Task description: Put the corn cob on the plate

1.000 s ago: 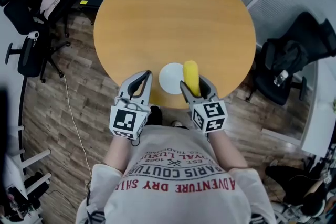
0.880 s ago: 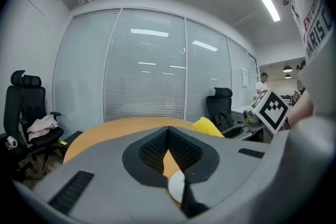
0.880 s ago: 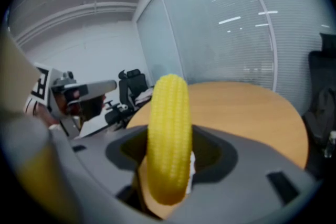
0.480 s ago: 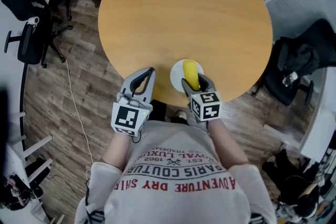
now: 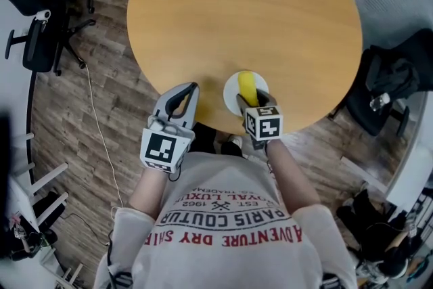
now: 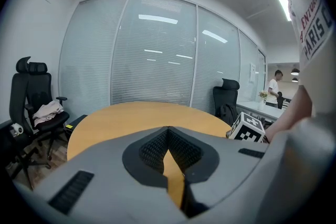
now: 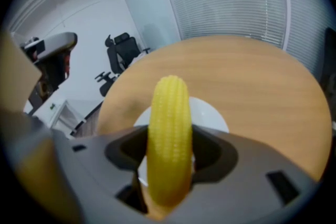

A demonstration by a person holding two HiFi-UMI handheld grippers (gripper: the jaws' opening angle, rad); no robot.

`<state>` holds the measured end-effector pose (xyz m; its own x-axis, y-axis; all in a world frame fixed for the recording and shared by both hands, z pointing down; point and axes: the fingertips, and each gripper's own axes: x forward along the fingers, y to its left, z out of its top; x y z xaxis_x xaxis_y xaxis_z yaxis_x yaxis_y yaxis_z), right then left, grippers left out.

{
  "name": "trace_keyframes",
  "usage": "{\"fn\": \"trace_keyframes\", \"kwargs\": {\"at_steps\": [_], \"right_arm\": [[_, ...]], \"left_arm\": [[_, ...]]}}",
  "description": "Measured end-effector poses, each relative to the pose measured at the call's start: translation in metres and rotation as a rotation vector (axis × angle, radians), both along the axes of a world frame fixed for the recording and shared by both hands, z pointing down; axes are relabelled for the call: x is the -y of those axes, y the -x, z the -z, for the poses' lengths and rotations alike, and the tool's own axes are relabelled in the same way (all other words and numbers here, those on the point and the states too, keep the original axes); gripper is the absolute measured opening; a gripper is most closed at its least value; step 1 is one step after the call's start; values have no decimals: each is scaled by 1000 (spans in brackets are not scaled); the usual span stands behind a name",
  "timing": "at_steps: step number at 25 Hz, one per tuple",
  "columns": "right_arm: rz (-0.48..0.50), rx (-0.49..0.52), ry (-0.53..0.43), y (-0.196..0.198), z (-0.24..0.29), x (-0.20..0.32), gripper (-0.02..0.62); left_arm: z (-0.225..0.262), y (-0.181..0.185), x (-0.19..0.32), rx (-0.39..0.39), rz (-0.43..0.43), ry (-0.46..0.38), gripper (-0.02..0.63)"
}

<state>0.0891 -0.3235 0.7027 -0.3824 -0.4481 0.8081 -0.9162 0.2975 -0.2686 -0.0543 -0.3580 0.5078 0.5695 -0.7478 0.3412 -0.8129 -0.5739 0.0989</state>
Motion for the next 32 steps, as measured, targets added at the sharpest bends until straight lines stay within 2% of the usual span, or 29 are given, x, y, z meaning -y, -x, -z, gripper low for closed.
{"fn": "trace_keyframes", "kwargs": {"at_steps": [6,12,20,24,29,30,31,32], "right_arm": [[14,-23,33,4,-7,3,264],[75,-98,20,7,-7,0,264],[48,-73,27,11,-4,2,273],[35,-59,-2,10,13,3,275],[-15,-23,-116,-1,61,8,270],[-36,-24,-147,-7,72,10,229],[-59,-32,-180,-13,82,12,140],[-79,-42,-213,-20,91,14,91]], "left_arm": [[-6,0,0,-12,16,34,32],[-4,-6,0,-4,-4,15,32],[-1,-4,1,6,3,0,32],[1,-4,0,1,12,-9,32],[11,-13,-2,-14,15,-31,32],[14,-16,-3,-19,11,-38,32],[17,-19,-3,-21,5,-46,32],[20,-22,-4,-23,-1,-54,32]]}}
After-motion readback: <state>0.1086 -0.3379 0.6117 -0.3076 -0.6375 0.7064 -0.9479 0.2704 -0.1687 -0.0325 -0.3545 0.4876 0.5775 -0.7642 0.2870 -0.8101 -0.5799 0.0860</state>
